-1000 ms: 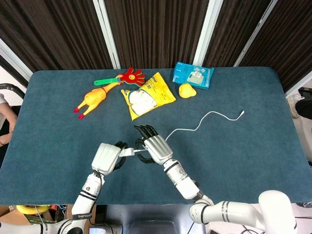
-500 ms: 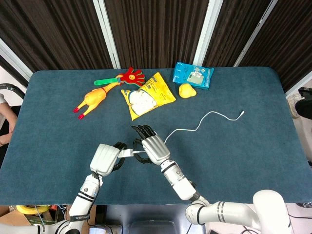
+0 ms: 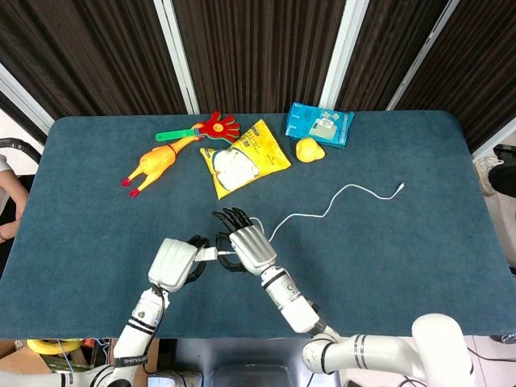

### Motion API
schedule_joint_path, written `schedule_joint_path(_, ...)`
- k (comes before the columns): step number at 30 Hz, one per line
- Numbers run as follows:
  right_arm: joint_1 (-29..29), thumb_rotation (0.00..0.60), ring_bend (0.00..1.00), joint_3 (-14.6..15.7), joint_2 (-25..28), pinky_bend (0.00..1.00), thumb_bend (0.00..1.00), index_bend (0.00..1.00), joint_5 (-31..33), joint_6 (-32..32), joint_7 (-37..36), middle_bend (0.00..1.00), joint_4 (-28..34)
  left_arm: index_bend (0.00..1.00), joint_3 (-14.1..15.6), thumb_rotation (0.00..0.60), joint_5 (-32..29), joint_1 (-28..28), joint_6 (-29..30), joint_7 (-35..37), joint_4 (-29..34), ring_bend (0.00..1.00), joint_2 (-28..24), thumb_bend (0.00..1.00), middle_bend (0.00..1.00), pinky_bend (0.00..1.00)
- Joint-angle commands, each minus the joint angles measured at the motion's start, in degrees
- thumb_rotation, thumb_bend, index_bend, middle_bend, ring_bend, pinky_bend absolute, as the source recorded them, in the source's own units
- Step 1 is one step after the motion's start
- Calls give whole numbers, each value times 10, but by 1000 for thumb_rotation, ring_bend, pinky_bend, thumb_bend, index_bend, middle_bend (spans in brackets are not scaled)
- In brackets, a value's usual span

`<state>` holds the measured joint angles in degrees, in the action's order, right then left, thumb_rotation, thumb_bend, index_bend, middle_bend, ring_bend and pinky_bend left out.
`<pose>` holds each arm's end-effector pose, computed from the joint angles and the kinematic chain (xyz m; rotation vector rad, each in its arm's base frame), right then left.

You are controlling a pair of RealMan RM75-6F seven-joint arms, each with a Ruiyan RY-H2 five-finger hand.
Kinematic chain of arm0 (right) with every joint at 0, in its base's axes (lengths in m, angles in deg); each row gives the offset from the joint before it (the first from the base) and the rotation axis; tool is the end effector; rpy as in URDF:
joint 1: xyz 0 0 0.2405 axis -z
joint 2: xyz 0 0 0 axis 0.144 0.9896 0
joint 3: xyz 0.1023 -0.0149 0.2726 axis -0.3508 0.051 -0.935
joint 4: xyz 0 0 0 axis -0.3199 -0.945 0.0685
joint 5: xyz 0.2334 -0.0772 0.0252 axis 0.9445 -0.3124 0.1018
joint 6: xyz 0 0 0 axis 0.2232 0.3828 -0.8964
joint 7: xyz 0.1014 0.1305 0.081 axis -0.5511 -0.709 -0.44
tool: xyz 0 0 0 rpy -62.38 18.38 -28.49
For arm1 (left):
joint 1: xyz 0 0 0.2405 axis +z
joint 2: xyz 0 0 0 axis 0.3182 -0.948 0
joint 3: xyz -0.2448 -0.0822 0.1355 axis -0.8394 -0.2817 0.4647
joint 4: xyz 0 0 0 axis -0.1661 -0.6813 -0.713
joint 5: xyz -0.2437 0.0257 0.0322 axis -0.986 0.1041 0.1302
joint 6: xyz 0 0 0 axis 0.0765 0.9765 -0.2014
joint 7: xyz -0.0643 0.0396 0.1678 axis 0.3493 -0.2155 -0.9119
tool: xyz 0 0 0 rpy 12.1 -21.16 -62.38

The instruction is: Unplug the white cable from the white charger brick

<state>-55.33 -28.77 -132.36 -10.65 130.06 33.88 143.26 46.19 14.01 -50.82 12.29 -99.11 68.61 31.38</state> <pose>-0.0131 -0.3692 -0.1524 1.8481 -1.0761 1.3737 -0.1258 0.3223 -0.0591 -1.7724 -0.7448 -1.0010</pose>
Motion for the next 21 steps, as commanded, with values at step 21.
schedule_joint_path(21, 10, 600, 60, 7, 40, 0, 588, 810, 22, 18, 65, 276, 38, 727, 1, 600, 16, -5, -11, 27, -11, 1000, -17, 621, 780, 1000)
